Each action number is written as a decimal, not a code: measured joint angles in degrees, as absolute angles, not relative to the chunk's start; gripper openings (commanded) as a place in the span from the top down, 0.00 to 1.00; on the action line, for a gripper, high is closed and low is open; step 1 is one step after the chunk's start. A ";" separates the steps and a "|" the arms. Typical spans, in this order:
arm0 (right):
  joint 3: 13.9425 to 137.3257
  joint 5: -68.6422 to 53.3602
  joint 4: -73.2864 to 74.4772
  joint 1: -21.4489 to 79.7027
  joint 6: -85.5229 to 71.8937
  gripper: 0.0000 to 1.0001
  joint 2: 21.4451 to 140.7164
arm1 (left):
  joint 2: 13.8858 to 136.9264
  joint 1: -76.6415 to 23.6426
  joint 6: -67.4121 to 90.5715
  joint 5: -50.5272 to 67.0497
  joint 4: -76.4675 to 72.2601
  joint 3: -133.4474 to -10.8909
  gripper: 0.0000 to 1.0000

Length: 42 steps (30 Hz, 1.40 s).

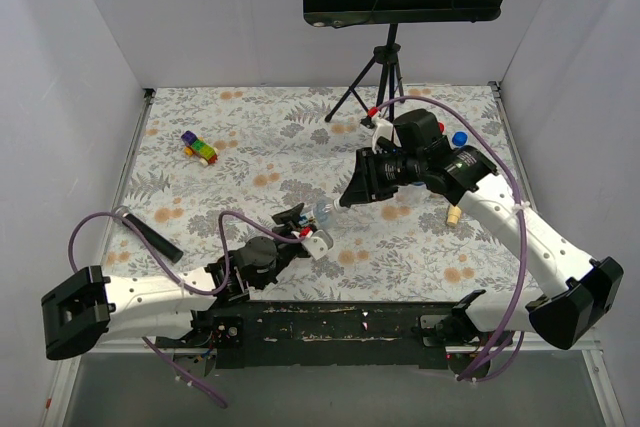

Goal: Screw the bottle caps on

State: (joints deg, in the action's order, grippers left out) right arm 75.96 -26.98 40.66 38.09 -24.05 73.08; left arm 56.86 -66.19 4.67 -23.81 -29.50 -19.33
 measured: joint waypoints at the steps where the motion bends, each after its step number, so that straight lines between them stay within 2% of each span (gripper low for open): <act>1: 75.81 -26.63 40.12 38.09 -24.58 0.99 73.06 | 57.47 -66.50 4.14 -25.04 -30.33 -19.33 0.56; 3: 75.46 -25.85 39.16 38.09 -25.69 0.97 73.06 | 58.65 -67.05 2.96 -27.57 -31.88 -19.33 0.55; 5: 75.33 -25.23 38.61 38.09 -26.46 0.84 73.08 | 59.31 -67.35 2.11 -29.19 -32.80 -19.33 0.55; 7: 75.33 -24.82 38.19 38.11 -26.92 0.64 73.06 | 59.40 -67.48 1.78 -30.00 -33.10 -19.33 0.55; 9: 75.46 -24.58 37.95 38.15 -27.00 0.49 73.06 | 59.40 -67.51 1.89 -30.28 -33.10 -19.35 0.53; 12: 77.62 -23.00 39.53 38.26 -25.71 0.32 73.14 | 59.31 -67.53 2.92 -29.30 -33.04 -19.99 0.52; 14: 81.34 -20.97 41.36 38.22 -23.73 0.25 73.36 | 58.94 -67.48 4.19 -26.76 -32.60 -21.17 0.52; 18: 91.79 -18.76 44.56 37.95 -17.28 0.22 73.54 | 57.47 -65.80 8.05 -19.20 -29.30 -24.16 0.52; 22: 98.63 -19.79 46.89 37.89 -8.36 0.22 72.60 | 57.04 -59.37 12.69 -7.11 -23.92 -27.55 0.51; 27: 96.60 -24.77 50.92 37.89 4.60 0.23 69.69 | 57.17 -50.28 18.61 11.27 -17.80 -31.16 0.51; 33: 90.41 -31.38 53.93 37.89 19.07 0.26 66.39 | 59.51 -44.88 24.12 31.86 -14.50 -34.52 0.51; 42: 89.71 -38.59 57.01 37.89 30.83 0.28 66.06 | 61.32 -43.55 27.75 45.95 -13.06 -35.53 0.51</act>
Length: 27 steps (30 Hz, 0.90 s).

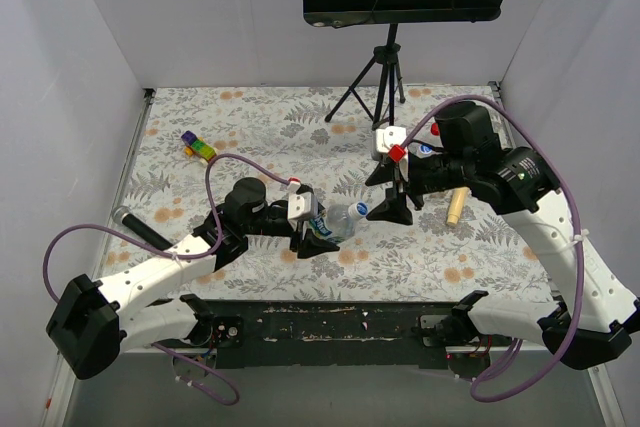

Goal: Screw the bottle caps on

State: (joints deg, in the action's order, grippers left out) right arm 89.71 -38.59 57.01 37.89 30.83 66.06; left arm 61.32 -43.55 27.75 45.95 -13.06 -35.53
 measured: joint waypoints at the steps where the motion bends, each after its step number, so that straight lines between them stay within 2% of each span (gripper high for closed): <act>1: 89.71 -39.51 57.14 37.89 31.59 0.28 66.11 | 61.36 -43.55 27.97 46.63 -13.04 -35.64 0.51; 8: 89.73 -43.27 57.56 38.06 34.33 0.33 67.94 | 61.41 -43.55 28.64 48.64 -13.04 -35.90 0.52; 14: 89.73 -44.18 58.65 39.05 34.94 0.42 69.73 | 61.41 -43.55 29.04 48.71 -13.06 -35.99 0.52; 19: 89.73 -44.29 58.74 39.83 34.81 0.58 70.32 | 61.41 -43.53 29.41 48.66 -13.08 -36.01 0.52; 27: 89.78 -41.39 57.45 40.27 29.69 0.98 71.40 | 60.84 -43.51 28.75 43.72 -12.93 -35.53 0.51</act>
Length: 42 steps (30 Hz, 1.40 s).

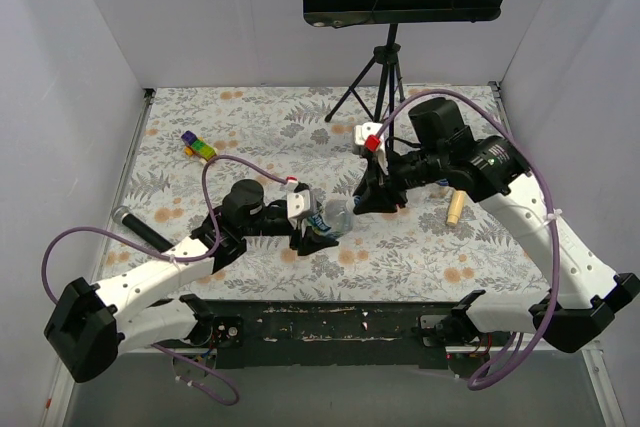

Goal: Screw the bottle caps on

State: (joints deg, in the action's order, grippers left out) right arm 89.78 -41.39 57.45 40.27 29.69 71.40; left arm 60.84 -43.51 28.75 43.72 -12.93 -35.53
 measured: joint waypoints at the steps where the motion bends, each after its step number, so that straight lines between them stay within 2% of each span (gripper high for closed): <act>1: 89.78 -40.53 56.75 40.29 27.99 0.99 71.59 | 60.36 -43.51 28.38 42.17 -13.13 -35.16 0.51; 7: 87.44 -32.77 48.56 40.58 11.18 0.99 72.34 | 56.53 -46.83 22.83 24.88 -14.76 -31.81 0.52; 12: 81.43 -27.33 42.92 40.58 -6.02 0.99 72.38 | 54.63 -56.77 14.57 -1.78 -18.48 -26.28 0.53; 15: 77.71 -25.63 39.07 40.56 -13.56 0.99 72.49 | 55.18 -60.25 9.82 -13.28 -21.32 -23.90 0.52; 21: 75.99 -22.00 34.11 40.51 -20.99 0.99 72.49 | 59.07 -64.23 0.86 -28.49 -29.04 -23.07 0.50; 23: 75.99 -21.43 33.39 40.51 -21.93 0.82 72.49 | 60.10 -64.93 -0.64 -31.31 -31.00 -23.07 0.51; 26: 76.09 -21.08 32.97 40.53 -22.13 0.47 72.49 | 60.42 -65.19 -0.19 -32.36 -31.46 -23.11 0.52; 29: 77.17 -20.49 33.43 40.58 -19.86 0.29 72.44 | 60.20 -65.14 2.37 -30.83 -30.44 -23.73 0.53; 34: 80.18 -20.08 33.76 40.64 -11.29 0.20 70.30 | 59.29 -62.39 10.92 -21.28 -26.89 -26.50 0.54; 42: 81.69 -22.35 34.06 40.62 0.47 0.20 62.65 | 56.93 -53.15 25.21 1.76 -25.69 -28.01 0.54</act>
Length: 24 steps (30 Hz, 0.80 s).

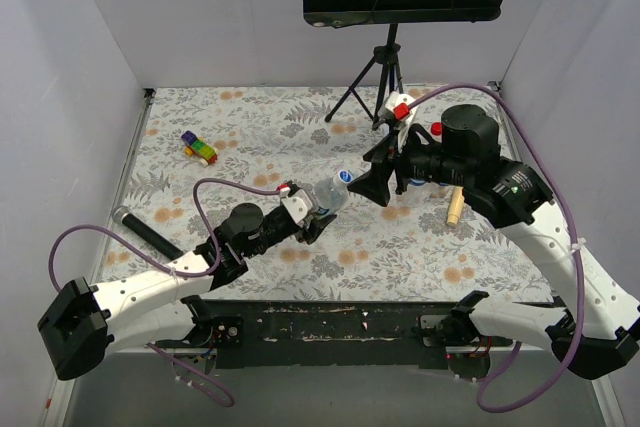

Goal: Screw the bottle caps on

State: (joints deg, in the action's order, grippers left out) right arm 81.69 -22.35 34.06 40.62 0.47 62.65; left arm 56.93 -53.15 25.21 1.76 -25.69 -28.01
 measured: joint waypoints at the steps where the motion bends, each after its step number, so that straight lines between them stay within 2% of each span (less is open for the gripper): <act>1: 81.69 -23.07 34.11 40.62 1.30 0.20 62.39 | 56.93 -52.77 26.39 4.29 -25.74 -28.01 0.53; 10: 81.58 -31.48 34.22 40.62 6.35 0.29 63.64 | 56.93 -51.44 33.58 18.35 -27.38 -28.01 0.53; 24: 80.64 -36.56 35.44 40.62 7.73 0.56 65.73 | 56.93 -50.02 37.15 23.14 -29.21 -28.03 0.53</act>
State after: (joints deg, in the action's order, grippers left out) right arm 80.64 -36.56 35.44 40.62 7.73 65.73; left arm 56.93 -50.02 37.15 23.14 -29.21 -28.03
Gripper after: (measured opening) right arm 0.502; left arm 0.563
